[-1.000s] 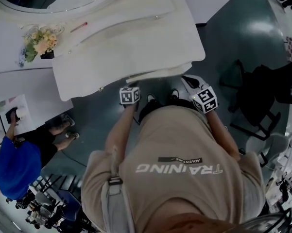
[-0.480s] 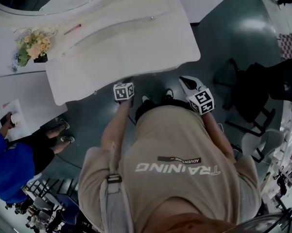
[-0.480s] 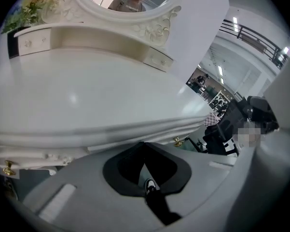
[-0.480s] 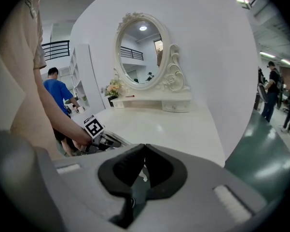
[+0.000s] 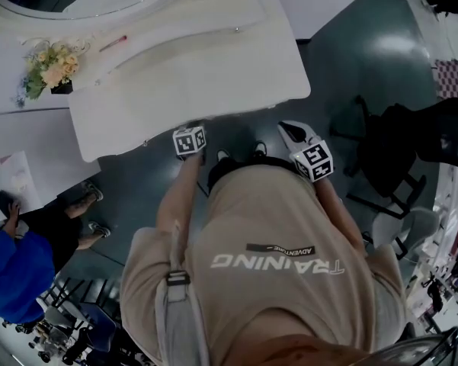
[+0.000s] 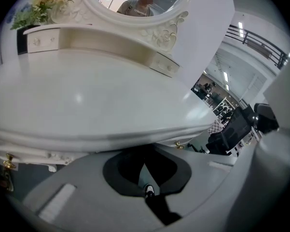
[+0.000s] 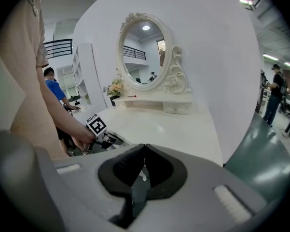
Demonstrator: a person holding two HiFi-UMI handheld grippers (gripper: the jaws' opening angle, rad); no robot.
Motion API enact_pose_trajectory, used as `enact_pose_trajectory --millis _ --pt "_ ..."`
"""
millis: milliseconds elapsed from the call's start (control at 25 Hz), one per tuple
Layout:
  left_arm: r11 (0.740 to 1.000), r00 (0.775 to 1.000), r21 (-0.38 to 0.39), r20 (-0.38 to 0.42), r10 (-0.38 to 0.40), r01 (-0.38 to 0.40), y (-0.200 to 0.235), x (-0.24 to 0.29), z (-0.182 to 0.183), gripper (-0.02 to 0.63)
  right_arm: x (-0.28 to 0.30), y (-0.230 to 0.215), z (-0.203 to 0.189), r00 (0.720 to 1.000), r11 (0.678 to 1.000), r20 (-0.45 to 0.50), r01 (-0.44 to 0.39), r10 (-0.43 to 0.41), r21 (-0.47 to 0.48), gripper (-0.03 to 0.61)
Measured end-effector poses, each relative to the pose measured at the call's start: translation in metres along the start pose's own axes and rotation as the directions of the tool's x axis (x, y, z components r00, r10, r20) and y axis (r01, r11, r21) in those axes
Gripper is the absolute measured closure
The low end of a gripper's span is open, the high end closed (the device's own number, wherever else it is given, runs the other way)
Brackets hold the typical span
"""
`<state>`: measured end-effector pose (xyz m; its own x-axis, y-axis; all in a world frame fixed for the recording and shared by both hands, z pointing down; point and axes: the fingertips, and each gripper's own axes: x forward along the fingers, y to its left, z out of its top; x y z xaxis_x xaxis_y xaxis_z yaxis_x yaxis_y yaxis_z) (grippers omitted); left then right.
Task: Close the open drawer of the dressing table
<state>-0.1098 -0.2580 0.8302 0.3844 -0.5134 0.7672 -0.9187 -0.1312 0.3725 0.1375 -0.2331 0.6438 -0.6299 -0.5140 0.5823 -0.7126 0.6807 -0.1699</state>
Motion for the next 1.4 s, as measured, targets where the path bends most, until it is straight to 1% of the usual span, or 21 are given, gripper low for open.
enact_pose_trajectory --millis 160,240,440,640,800,920,1080,1200,1400 --pt "0.999 0.998 -0.027 0.052 0.024 -0.022 -0.009 -0.019 0.002 0.614 -0.003 -0.001 0.002 0.999 0.999 0.012 -0.035 0.035 -0.017 0.574" --pt "0.999 0.996 -0.028 0.080 0.028 -0.026 -0.016 -0.033 0.003 0.614 -0.001 -0.001 0.006 0.998 0.998 0.026 -0.052 0.053 -0.028 0.574" --pt "0.999 0.985 0.018 0.167 0.046 -0.050 -0.033 -0.075 0.011 0.614 0.004 0.008 0.023 0.992 0.993 0.080 -0.096 0.101 -0.065 0.574" --pt "0.996 0.961 0.075 0.274 0.035 -0.057 -0.053 -0.119 0.025 0.614 0.000 0.026 0.037 0.984 0.986 0.112 -0.124 0.136 -0.107 0.574" --pt "0.992 0.927 0.117 0.374 0.002 -0.049 -0.075 -0.157 0.047 0.614 -0.011 0.041 0.046 0.979 0.982 0.136 -0.131 0.149 -0.134 0.574" --pt "0.982 0.897 0.179 0.442 -0.026 -0.060 -0.093 -0.187 0.068 0.614 -0.020 0.051 0.057 0.975 0.981 0.161 -0.132 0.155 -0.145 0.574" --pt "0.958 0.855 0.271 0.515 -0.066 -0.089 -0.119 -0.221 0.097 0.614 -0.032 0.058 0.079 0.967 0.980 0.208 -0.113 0.146 -0.164 0.574" --pt "0.936 0.819 0.334 0.564 -0.103 -0.112 -0.141 -0.247 0.116 0.614 -0.042 0.062 0.100 0.958 0.978 0.250 -0.096 0.141 -0.184 0.574" --pt "0.911 0.769 0.390 0.621 -0.150 -0.138 -0.164 -0.287 0.134 0.614 -0.061 0.070 0.132 0.939 0.976 0.323 -0.053 0.120 -0.209 0.574"
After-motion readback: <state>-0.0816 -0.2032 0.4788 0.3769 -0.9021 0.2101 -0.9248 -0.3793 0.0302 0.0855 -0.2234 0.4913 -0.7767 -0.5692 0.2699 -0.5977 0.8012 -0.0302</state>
